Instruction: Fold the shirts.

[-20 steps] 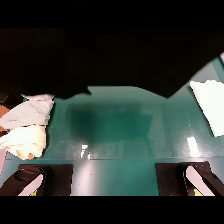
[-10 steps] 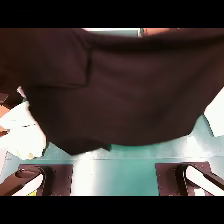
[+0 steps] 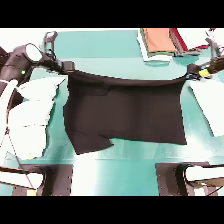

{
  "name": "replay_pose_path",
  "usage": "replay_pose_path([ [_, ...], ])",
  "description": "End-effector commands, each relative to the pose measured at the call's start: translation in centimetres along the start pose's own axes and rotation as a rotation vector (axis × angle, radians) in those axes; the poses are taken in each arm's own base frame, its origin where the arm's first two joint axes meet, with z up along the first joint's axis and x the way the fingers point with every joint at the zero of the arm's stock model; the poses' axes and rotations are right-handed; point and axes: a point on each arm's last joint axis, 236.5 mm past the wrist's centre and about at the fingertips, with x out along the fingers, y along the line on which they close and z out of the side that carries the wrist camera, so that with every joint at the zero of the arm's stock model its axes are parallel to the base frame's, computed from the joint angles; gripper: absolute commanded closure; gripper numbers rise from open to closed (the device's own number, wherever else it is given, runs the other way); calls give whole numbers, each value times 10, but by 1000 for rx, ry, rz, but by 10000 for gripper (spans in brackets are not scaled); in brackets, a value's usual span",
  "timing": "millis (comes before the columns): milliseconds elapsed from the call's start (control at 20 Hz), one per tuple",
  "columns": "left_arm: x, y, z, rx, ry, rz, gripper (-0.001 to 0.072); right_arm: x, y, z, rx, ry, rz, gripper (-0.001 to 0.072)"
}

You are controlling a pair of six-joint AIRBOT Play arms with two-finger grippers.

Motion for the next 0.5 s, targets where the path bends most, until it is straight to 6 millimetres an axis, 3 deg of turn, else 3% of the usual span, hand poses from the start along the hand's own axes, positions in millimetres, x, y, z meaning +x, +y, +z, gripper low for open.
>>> replay_pose_path([
  [0, 32, 19, 8, -94, 0, -32, 683, 33, -8, 27, 20, -23, 24, 695],
  [50, 24, 19, 14, -83, -6, -52, 683, 27, -6, 36, 7, -43, 22, 695],
  [150, 12, 19, 8, -55, 50, -69, 682, 14, -3, 40, -29, -53, 10, 695],
  [300, 8, 16, -34, -15, 225, -86, 682, 3, -16, 16, -63, 40, -66, 695],
  [450, 11, 25, -76, -3, 365, -67, 683, 3, -25, -12, -54, 115, -100, 695],
])
